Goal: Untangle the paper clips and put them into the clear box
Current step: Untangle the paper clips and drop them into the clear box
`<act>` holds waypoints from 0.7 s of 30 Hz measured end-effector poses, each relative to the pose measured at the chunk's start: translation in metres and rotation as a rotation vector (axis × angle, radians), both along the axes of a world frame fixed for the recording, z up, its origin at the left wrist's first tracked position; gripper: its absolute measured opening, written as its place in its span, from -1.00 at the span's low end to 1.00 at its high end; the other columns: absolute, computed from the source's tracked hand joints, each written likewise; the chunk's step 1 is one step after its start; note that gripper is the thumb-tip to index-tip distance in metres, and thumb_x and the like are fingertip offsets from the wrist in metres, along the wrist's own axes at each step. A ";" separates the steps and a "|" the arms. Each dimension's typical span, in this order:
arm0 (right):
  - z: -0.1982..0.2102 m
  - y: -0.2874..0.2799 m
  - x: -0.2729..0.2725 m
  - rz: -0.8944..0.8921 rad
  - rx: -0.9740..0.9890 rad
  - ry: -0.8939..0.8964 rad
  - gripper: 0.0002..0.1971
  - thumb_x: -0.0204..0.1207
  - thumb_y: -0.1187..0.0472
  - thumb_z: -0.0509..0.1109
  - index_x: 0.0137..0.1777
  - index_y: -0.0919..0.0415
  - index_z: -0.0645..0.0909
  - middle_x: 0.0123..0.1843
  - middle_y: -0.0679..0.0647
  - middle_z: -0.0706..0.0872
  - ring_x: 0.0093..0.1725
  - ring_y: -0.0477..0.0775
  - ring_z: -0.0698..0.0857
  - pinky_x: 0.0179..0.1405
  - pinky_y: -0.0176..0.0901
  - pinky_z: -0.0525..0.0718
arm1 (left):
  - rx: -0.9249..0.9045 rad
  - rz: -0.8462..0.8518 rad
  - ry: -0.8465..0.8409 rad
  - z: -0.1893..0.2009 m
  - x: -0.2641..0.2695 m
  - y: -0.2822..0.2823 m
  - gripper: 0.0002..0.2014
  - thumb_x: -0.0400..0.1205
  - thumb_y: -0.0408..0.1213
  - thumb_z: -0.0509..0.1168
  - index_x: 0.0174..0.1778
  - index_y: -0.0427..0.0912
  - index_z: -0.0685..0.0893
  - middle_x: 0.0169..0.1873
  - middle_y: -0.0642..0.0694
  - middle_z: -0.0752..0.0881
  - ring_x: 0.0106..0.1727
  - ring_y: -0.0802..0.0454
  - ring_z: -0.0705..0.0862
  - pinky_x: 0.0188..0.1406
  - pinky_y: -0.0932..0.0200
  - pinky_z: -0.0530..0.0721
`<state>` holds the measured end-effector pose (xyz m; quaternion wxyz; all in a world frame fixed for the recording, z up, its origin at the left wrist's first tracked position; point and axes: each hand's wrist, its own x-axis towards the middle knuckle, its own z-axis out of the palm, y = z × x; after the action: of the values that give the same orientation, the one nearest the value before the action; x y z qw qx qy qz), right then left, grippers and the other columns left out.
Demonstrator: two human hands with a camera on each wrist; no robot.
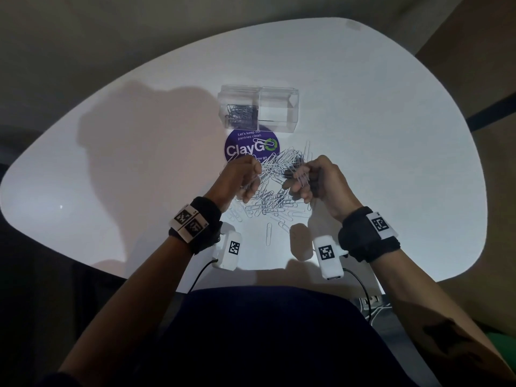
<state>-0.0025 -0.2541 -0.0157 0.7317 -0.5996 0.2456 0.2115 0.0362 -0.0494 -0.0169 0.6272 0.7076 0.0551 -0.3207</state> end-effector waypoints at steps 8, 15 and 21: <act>-0.014 -0.005 -0.001 0.043 -0.071 -0.045 -0.74 0.65 0.24 0.33 -0.27 0.34 0.58 -0.43 0.16 0.59 -0.51 0.05 0.34 -0.58 -0.24 0.29 | 0.110 -0.058 -0.071 -0.008 0.001 0.002 -0.72 0.64 -0.25 0.21 -0.42 -0.17 0.49 -0.62 -0.11 0.46 -0.63 -0.01 0.32 -0.52 0.16 0.34; -0.026 0.003 -0.002 0.331 -0.430 -0.269 -0.78 0.57 0.10 0.48 -0.26 0.20 0.68 -0.22 0.05 0.77 -0.39 -0.02 0.64 -0.30 -0.17 0.59 | 0.406 -0.301 -0.337 -0.005 -0.005 -0.006 -0.78 0.67 -0.25 0.19 0.03 -0.22 0.73 -0.45 0.20 0.56 -0.34 0.17 0.58 -0.39 0.37 0.40; -0.025 0.008 -0.004 0.787 -1.010 -0.473 -0.66 0.32 0.22 0.52 0.09 -0.11 0.71 -0.28 -0.17 0.65 -0.18 -0.02 0.65 -0.17 -0.11 0.62 | 0.813 -0.586 -0.774 -0.020 -0.015 -0.004 -0.80 0.57 -0.14 0.41 0.11 0.09 0.73 -0.25 -0.04 0.80 -0.17 -0.07 0.73 -0.21 0.17 0.49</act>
<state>-0.0062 -0.2461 -0.0403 0.2646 -0.9424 -0.0888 0.1846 0.0210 -0.0534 -0.0369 0.1688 0.9398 -0.2545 -0.1535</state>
